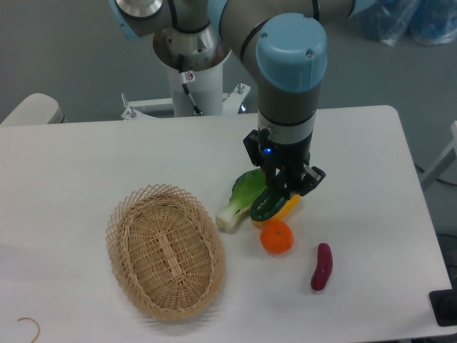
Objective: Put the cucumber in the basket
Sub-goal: 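Close the gripper on the green cucumber beside the bok choy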
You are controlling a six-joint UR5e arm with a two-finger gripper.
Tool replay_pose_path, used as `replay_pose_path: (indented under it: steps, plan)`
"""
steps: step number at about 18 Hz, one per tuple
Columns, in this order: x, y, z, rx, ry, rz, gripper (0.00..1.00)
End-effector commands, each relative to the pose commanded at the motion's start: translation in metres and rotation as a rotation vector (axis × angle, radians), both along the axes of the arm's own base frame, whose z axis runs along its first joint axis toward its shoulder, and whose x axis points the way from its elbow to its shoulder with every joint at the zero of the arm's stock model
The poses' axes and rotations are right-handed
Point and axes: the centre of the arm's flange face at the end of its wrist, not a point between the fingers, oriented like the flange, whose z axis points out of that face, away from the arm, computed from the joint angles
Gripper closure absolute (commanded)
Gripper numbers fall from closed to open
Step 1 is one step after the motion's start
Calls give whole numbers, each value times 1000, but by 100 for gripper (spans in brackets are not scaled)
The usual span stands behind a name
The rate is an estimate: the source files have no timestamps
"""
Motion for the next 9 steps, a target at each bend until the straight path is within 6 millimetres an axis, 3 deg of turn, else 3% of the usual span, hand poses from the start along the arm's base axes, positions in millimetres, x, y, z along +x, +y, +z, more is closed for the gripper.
replay_pose_path:
  steps: [9]
  plan:
    - [9, 6, -1, 1, -4, 18, 59]
